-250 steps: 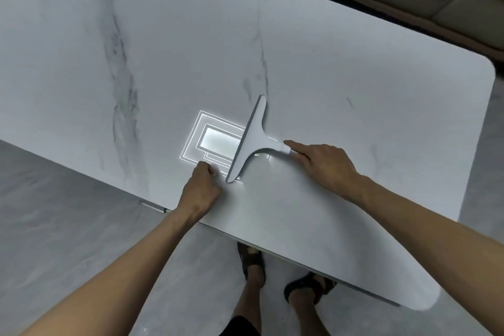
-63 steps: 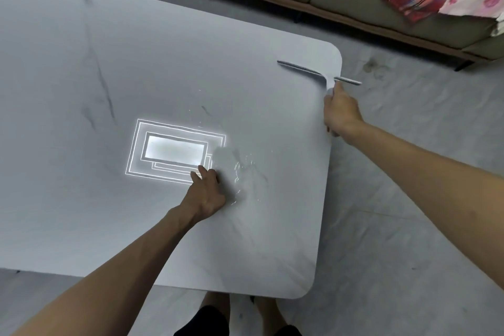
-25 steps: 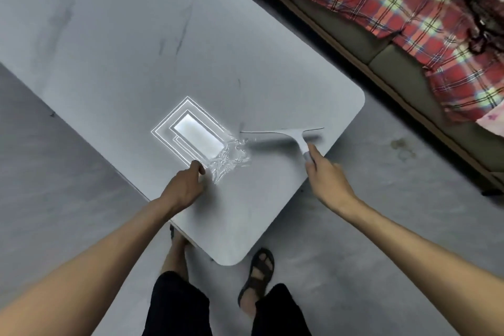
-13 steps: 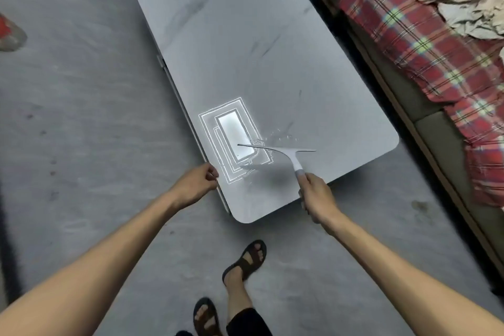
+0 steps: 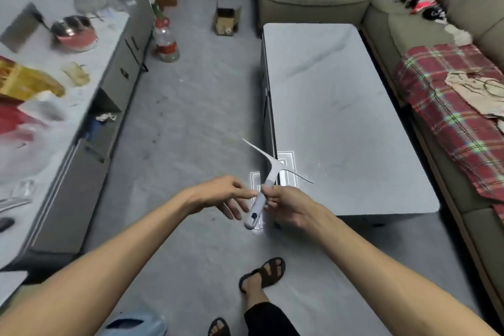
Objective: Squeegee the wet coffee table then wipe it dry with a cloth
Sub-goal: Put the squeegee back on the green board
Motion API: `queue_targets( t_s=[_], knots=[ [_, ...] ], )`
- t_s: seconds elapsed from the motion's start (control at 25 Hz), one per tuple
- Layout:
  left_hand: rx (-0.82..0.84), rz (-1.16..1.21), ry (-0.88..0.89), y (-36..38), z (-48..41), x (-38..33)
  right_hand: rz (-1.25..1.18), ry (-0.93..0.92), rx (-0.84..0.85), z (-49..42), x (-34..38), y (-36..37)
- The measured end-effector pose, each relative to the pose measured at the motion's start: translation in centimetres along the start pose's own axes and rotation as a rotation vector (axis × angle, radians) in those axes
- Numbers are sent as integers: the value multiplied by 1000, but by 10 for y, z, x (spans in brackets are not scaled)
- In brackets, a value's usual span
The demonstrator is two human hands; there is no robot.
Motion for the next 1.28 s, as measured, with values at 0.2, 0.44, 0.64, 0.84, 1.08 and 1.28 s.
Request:
queue_targets(
  t_s=[0.2,0.44,0.64,0.84,1.08,1.28],
  knots=[
    [-96,71,81,45,144,50,215,-84,173,69,-68,102],
    [-341,205,58,96,269,129,458,-68,211,125,-148,176],
    [-516,286,-32,144,325,192,592,-23,321,144,-216,208],
    [-698,437,-125,213,435,316,808,164,458,173,-366,279],
    [-736,467,-186,213,469,409,859,211,418,140,-444,330],
    [-699,495,-277,158,472,602,956,197,256,36,-570,409]
  ],
)
Point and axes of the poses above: each hand's wrist, its own z-axis away from the middle knuckle, its own y-axis out of the palm, x = y × z, the point moved 6 cm from there along -z, towards the middle knuckle, and after that the axes turned 6 degrees about x, right-handed, at the moved point
